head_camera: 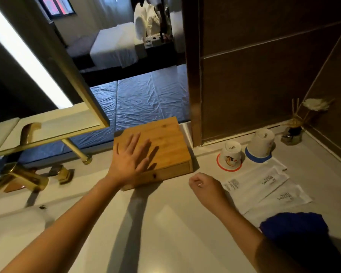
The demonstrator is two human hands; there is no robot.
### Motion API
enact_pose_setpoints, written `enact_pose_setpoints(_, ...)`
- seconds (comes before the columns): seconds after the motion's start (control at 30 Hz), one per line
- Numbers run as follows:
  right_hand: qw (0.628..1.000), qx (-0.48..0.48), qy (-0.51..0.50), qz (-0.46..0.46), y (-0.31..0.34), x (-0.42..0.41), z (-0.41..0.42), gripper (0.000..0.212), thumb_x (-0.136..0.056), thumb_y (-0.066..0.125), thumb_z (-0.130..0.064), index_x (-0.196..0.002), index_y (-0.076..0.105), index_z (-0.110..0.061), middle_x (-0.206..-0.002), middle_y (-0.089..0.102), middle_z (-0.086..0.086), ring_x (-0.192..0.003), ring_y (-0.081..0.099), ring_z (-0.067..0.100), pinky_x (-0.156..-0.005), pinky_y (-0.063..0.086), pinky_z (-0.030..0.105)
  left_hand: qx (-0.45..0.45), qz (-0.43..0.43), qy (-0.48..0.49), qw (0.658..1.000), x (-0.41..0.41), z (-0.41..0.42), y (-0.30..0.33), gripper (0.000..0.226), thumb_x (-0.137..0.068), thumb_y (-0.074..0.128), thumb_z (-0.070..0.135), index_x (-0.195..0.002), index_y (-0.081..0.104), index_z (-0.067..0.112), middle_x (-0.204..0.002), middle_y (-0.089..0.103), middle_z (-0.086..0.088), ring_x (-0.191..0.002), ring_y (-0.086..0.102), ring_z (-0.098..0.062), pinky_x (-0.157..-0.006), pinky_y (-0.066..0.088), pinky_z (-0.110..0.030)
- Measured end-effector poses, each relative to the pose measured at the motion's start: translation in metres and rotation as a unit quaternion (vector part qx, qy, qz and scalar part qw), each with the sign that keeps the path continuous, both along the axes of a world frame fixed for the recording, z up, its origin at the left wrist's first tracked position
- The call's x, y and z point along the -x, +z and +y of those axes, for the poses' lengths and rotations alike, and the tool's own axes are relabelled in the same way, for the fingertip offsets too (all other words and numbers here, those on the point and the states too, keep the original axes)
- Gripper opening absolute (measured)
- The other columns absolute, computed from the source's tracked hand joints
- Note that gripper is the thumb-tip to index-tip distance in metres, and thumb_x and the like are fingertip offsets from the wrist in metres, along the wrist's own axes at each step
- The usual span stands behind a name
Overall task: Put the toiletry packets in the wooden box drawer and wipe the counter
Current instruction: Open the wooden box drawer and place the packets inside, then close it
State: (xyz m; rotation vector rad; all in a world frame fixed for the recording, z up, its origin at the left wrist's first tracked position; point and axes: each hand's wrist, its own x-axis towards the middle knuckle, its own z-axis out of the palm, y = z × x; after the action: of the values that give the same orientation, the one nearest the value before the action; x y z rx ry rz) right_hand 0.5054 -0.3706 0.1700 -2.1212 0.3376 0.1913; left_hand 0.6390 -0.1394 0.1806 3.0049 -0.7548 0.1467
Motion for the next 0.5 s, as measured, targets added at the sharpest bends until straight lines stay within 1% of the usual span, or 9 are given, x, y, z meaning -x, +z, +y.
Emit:
enact_pose_setpoints(0.07, 0.997, -0.036, 0.013, 0.067, -0.012, -0.020, 0.025, 0.029, -0.090, 0.049, -0.040, -0.105, 0.061, -0.018, -0.109, 0.067, 0.005, -0.099, 0.060, 0.021, -0.065, 0.043, 0.019, -0.009, 0.028, 0.024, 0.999, -0.016, 0.017, -0.007, 0.077, -0.078, 0.004, 0.070, -0.146, 0.004, 0.037, -0.159, -0.006, 0.001, -0.148, -0.005, -0.019, -0.114, -0.004, -0.058)
enact_pose_setpoints(0.13, 0.987, -0.058, 0.028, 0.149, -0.024, -0.038, 0.045, 0.041, -0.086, 0.043, -0.052, -0.113, 0.056, -0.023, -0.116, 0.060, 0.004, -0.108, 0.056, 0.024, -0.080, 0.043, 0.027, -0.004, 0.065, 0.033, 0.997, -0.026, 0.027, -0.019, 0.071, -0.081, 0.007, 0.067, -0.146, 0.002, 0.039, -0.160, -0.005, 0.002, -0.148, -0.004, -0.019, -0.115, -0.002, -0.057)
enact_pose_setpoints(0.17, 0.982, -0.077, 0.031, 0.171, -0.030, -0.047, 0.054, 0.046, -0.085, 0.042, -0.053, -0.118, 0.054, -0.023, -0.114, 0.057, 0.004, -0.107, 0.055, 0.025, -0.084, 0.040, 0.032, 0.001, 0.085, 0.032, 0.996, -0.029, 0.029, -0.026, 0.067, -0.084, 0.009, 0.066, -0.145, -0.001, 0.042, -0.160, -0.005, 0.003, -0.148, -0.005, -0.019, -0.115, -0.001, -0.057)
enact_pose_setpoints(0.2, 0.978, -0.105, 0.026, 0.179, -0.034, -0.054, 0.062, 0.047, -0.086, 0.043, -0.049, -0.120, 0.055, -0.018, -0.107, 0.056, 0.006, -0.097, 0.056, 0.023, -0.081, 0.041, 0.035, 0.003, 0.095, 0.031, 0.995, -0.031, 0.031, -0.033, 0.064, -0.086, 0.012, 0.064, -0.145, -0.001, 0.043, -0.160, -0.004, 0.004, -0.148, -0.004, -0.019, -0.115, 0.000, -0.056)
enact_pose_setpoints(0.27, 0.967, -0.170, 0.003, 0.191, -0.035, -0.068, 0.075, 0.044, -0.090, 0.044, -0.037, -0.119, 0.057, -0.006, -0.098, 0.061, 0.009, -0.075, 0.058, 0.018, -0.071, 0.047, 0.032, 0.010, 0.083, 0.030, 0.996, -0.032, 0.033, -0.045, 0.062, -0.087, 0.013, 0.063, -0.146, 0.002, 0.044, -0.161, 0.002, 0.005, -0.148, 0.000, -0.018, -0.116, 0.003, -0.054)
enact_pose_setpoints(0.3, 0.960, -0.192, -0.008, 0.204, -0.035, -0.073, 0.081, 0.044, -0.091, 0.044, -0.035, -0.119, 0.057, -0.004, -0.102, 0.065, 0.013, -0.075, 0.061, 0.019, -0.071, 0.049, 0.032, 0.019, 0.071, 0.030, 0.997, -0.033, 0.034, -0.049, 0.062, -0.087, 0.012, 0.064, -0.146, 0.004, 0.044, -0.160, 0.005, 0.005, -0.148, 0.002, -0.018, -0.115, 0.004, -0.053)
enact_pose_setpoints(0.33, 0.953, -0.207, -0.015, 0.223, -0.034, -0.079, 0.085, 0.043, -0.092, 0.044, -0.034, -0.120, 0.056, -0.003, -0.111, 0.066, 0.015, -0.085, 0.065, 0.022, -0.077, 0.050, 0.035, 0.029, 0.062, 0.028, 0.997, -0.033, 0.034, -0.051, 0.063, -0.086, 0.011, 0.066, -0.145, 0.007, 0.045, -0.160, 0.007, 0.005, -0.148, 0.004, -0.017, -0.115, 0.005, -0.053)
enact_pose_setpoints(0.4, 0.933, -0.244, -0.030, 0.262, -0.031, -0.086, 0.094, 0.041, -0.095, 0.040, -0.033, -0.120, 0.054, -0.003, -0.125, 0.062, 0.014, -0.110, 0.061, 0.027, -0.091, 0.048, 0.037, 0.040, 0.049, 0.024, 0.998, -0.034, 0.035, -0.053, 0.064, -0.085, 0.011, 0.066, -0.145, 0.010, 0.045, -0.160, 0.010, 0.005, -0.148, 0.006, -0.017, -0.115, 0.006, -0.053)
enact_pose_setpoints(0.5, 0.916, -0.282, -0.060, 0.280, -0.026, -0.093, 0.101, 0.036, -0.098, 0.038, -0.024, -0.120, 0.054, 0.000, -0.128, 0.060, 0.013, -0.118, 0.057, 0.024, -0.095, 0.045, 0.032, 0.045, 0.043, 0.023, 0.998, -0.036, 0.036, -0.056, 0.062, -0.086, 0.016, 0.064, -0.145, 0.011, 0.045, -0.160, 0.011, 0.005, -0.148, 0.005, -0.017, -0.115, 0.006, -0.053)
